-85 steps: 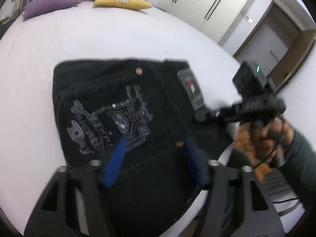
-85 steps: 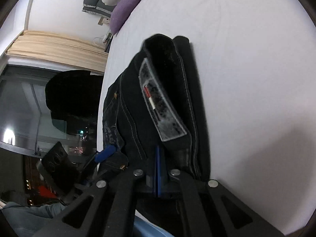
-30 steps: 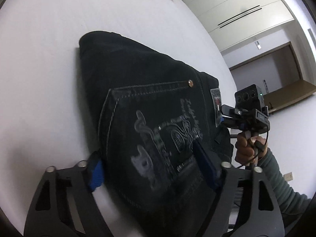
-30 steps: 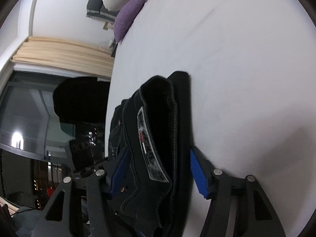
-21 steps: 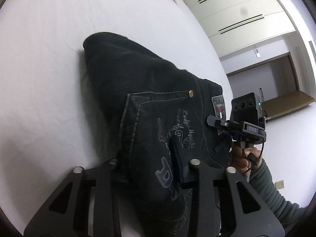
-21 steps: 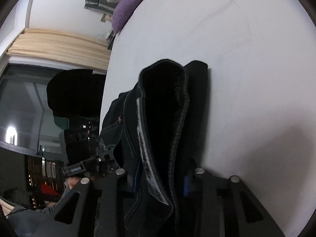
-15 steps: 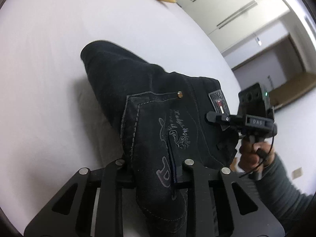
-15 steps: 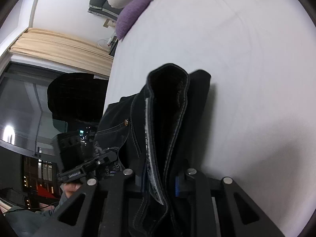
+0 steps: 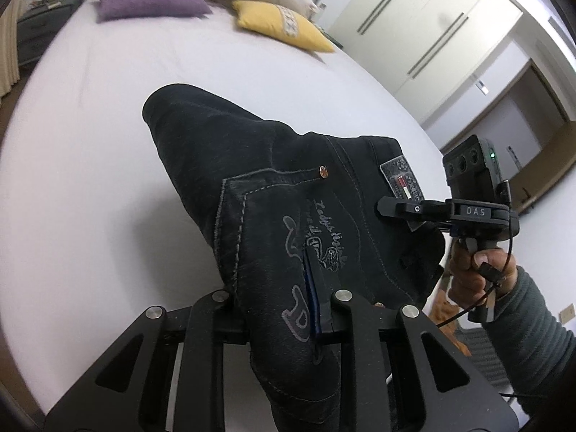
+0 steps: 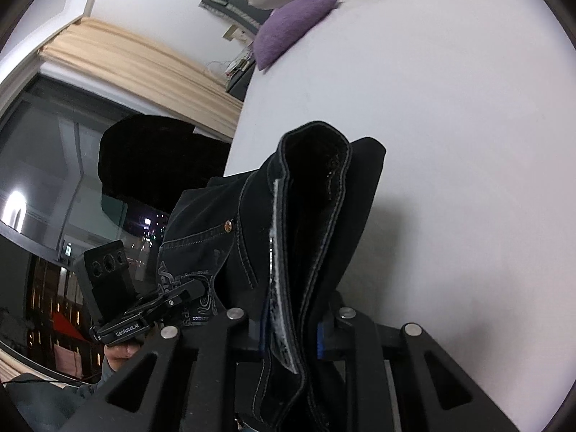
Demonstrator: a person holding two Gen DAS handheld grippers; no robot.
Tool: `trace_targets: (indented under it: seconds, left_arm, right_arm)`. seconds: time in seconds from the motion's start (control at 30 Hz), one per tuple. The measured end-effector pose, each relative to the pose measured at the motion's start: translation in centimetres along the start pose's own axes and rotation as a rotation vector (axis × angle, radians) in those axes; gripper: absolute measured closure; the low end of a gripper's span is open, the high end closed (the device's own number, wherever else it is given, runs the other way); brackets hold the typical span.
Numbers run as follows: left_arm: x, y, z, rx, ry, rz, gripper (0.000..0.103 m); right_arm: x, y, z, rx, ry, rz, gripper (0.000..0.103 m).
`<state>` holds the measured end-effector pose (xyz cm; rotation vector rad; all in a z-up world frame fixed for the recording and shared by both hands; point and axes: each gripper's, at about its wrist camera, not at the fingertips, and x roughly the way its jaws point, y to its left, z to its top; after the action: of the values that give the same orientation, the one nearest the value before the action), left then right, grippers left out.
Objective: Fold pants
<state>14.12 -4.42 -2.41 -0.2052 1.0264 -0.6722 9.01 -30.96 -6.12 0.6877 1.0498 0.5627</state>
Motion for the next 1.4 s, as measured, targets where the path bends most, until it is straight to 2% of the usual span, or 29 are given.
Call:
trace_targets:
  seconds: [0.2, 0.33, 0.5, 0.6, 0.8, 0.87, 0.9, 0.93, 1.03, 1.13, 1.2, 1.27, 1.33, 1.37, 1.4]
  left_arm:
    - [-2.1, 3.9, 3.1, 0.019, -0.039, 0.077, 0.083]
    - [-2.0, 6.3, 5.5, 0.03, -0.056, 0.106, 0.083]
    - [0.2, 9.3, 8.4, 0.011, -0.049, 0.084, 0.083]
    - [1.9, 12.6, 9.9, -0.015, -0.03, 0.057, 0.082]
    - [7.5, 15.4, 10.3, -0.034, 0.025, 0.055, 0.081]
    - [8.6, 16.7, 9.7, -0.057, 0.03, 0.058, 0.076]
    - [8.9, 17.5, 9.1, -0.084, 0.024, 0.048, 0.071]
    - [9.0, 18.2, 8.6, -0.105, 0.016, 0.038, 0.065]
    - [8.9, 19.1, 8.2, -0.118, -0.017, 0.019, 0.059]
    - [7.3, 18.9, 7.8, -0.103, -0.03, 0.083, 0.055]
    - [5.4, 18.7, 8.3, -0.106, -0.069, 0.129, 0.055]
    - [2.8, 18.4, 8.2, -0.098, -0.121, 0.166, 0.051]
    - [-1.2, 16.8, 7.6, -0.066, -0.215, 0.237, 0.026]
    - [-3.1, 15.7, 7.1, -0.043, -0.27, 0.267, 0.02]
    - [-5.7, 13.8, 6.1, -0.002, -0.339, 0.314, 0.01]
  right_arm:
    - [3.7, 2.1, 3.8, -0.035, 0.006, 0.007, 0.083]
    - [5.6, 2.5, 7.0, -0.046, 0.003, 0.015, 0.083]
    - [7.3, 1.5, 10.4, -0.028, -0.002, 0.026, 0.083]
    - [8.1, 0.1, 11.5, -0.009, 0.004, 0.02, 0.083]
    - [11.3, -4.3, 12.8, 0.07, 0.048, -0.004, 0.082]
    - [12.4, -6.1, 12.6, 0.103, 0.064, -0.004, 0.08]
    - [12.5, -6.9, 12.2, 0.125, 0.063, 0.002, 0.073]
    - [12.6, -7.8, 12.2, 0.151, 0.058, 0.023, 0.073]
    - [12.3, -8.8, 11.7, 0.171, 0.044, 0.087, 0.072]
    - [10.6, -9.2, 11.2, 0.213, 0.011, 0.094, 0.06]
    - [8.1, -9.7, 10.4, 0.239, -0.065, 0.06, 0.053]
    - [5.4, -9.8, 9.3, 0.256, -0.124, -0.004, 0.051]
    - [2.1, -7.9, 7.7, 0.178, -0.188, -0.094, 0.051]
    - [1.0, -6.7, 7.1, 0.136, -0.215, -0.125, 0.051]
    - [-0.1, -5.2, 6.5, 0.093, -0.242, -0.151, 0.051]
